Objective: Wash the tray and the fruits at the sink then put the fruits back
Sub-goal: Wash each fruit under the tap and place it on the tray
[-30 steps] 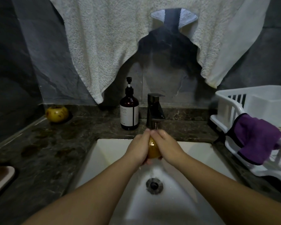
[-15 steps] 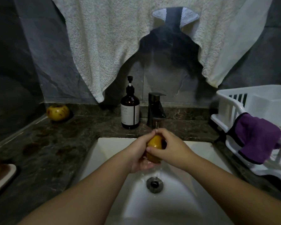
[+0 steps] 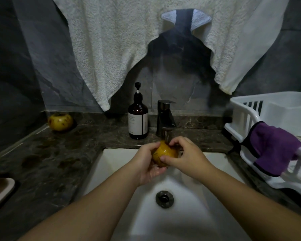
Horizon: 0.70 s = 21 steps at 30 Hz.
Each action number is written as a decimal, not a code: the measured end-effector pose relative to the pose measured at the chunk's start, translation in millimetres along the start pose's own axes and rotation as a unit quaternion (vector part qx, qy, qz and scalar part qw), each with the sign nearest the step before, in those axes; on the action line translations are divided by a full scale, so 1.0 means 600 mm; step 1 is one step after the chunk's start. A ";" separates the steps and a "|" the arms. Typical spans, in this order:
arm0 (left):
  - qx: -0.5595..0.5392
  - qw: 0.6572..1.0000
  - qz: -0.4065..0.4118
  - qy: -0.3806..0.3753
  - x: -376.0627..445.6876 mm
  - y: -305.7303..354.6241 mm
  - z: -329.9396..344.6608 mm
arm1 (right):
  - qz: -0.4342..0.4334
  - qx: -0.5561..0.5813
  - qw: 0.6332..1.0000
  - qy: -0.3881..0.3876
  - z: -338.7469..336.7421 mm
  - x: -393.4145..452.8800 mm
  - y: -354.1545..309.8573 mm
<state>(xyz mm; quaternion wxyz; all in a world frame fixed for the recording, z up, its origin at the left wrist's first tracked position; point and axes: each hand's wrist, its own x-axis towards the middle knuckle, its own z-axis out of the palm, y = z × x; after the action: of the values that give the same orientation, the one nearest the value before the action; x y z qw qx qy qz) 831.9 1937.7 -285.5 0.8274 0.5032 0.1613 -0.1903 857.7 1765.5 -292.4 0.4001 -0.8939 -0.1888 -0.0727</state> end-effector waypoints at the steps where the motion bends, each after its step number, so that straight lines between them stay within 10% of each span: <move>1: -0.010 1.000 0.001 -0.006 0.000 -0.001 0.000 | -0.002 -0.002 1.000 -0.002 0.000 0.000 0.001; 21: 0.049 0.997 0.064 -0.019 0.000 -0.011 0.006 | -0.040 -0.093 0.993 -0.060 -0.010 0.002 -0.017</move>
<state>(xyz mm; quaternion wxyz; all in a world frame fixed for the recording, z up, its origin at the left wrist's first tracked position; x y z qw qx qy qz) 828.9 1932.0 -288.9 0.8151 0.5486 0.1035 -0.1546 854.6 1767.8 -281.0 0.3000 -0.9217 -0.2403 -0.0526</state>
